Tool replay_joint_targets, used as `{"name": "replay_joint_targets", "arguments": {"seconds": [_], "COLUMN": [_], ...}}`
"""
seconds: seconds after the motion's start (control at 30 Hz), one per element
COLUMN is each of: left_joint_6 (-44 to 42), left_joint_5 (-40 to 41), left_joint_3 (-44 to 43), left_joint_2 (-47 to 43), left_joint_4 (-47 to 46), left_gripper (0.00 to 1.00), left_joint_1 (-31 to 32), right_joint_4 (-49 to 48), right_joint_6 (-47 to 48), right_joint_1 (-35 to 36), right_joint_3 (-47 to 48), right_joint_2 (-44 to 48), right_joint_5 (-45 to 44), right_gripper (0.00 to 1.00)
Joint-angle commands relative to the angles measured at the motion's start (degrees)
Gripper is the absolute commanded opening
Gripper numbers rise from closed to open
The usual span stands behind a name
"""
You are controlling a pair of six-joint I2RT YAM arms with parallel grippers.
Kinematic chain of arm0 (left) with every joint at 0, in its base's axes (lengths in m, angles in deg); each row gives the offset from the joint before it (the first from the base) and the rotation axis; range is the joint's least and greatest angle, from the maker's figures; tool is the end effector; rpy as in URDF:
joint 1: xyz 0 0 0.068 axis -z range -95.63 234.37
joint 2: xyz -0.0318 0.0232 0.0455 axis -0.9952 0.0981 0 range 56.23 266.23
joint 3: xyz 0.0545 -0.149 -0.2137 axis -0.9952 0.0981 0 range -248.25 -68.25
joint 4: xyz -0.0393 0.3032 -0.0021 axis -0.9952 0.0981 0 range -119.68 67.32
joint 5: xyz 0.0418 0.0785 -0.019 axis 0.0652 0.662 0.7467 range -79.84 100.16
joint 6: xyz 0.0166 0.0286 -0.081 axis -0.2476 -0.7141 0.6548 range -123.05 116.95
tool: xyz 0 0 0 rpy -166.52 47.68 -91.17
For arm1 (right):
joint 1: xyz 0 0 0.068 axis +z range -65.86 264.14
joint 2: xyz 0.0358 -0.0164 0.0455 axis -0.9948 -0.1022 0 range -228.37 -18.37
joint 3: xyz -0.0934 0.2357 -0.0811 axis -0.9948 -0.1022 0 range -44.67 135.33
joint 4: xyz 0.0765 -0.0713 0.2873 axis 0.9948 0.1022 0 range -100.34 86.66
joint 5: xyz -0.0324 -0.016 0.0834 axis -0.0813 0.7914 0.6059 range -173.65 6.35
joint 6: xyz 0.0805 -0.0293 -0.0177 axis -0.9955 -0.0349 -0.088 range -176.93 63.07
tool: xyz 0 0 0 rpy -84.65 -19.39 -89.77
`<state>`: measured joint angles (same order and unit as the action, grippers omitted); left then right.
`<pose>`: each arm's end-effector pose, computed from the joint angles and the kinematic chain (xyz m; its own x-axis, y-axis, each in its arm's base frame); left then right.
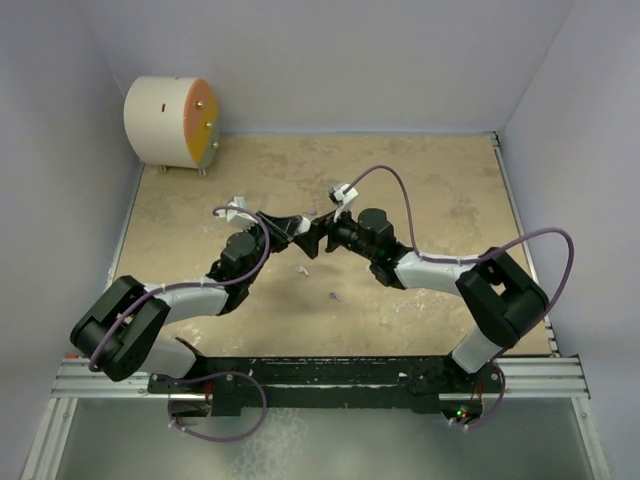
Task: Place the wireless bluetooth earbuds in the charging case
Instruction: Pick up the charging case at the center of the board, then open the charging case.
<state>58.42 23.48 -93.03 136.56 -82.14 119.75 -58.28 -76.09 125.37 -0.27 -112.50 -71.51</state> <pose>0.2881 -0.1827 0.1523 -0.3511 -0.7992 -0.4879 0.1410 0.4700 -0.8714 0.3070 0.2909 0.1816 -0.2854 0.1765 -0.9420 -0.7504 0.5703 0.3342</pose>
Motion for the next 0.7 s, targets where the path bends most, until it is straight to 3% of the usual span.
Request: {"name": "replay_joint_targets", "arguments": {"seconds": [0.0,0.23,0.33,0.43,0.67], "left_joint_6": [-2.76,-3.64,-2.1,-0.75,0.11], "left_joint_5": [2.3,1.83,-0.5,-2.67,-3.8], "left_joint_3": [-2.91,-2.94,-1.28,-0.77,-0.79], "left_joint_2": [-3.89,-5.14,-4.1,-2.47,0.27], "left_joint_4": [2.56,3.77,-0.62,-3.17,-4.79], "left_gripper": [0.0,0.0,0.0,0.0,0.0], "left_joint_1": [0.31,0.22,0.09,0.04,0.04], "right_joint_4": [0.94,4.06,3.23,3.24,3.82], "right_joint_6": [0.42,2.38,2.62,1.62,-0.15], "right_joint_1": [0.04,-1.68,-3.2,-3.24,-3.19], "right_joint_3": [-3.39,-10.41,-10.4,-8.86,-4.9], "right_joint_2": [9.05,20.6,20.27,18.3,12.64], "right_joint_5": [-3.47,-10.94,-10.8,-13.71,-15.31], "right_gripper": [1.0,1.0,1.0,0.93,0.92]}}
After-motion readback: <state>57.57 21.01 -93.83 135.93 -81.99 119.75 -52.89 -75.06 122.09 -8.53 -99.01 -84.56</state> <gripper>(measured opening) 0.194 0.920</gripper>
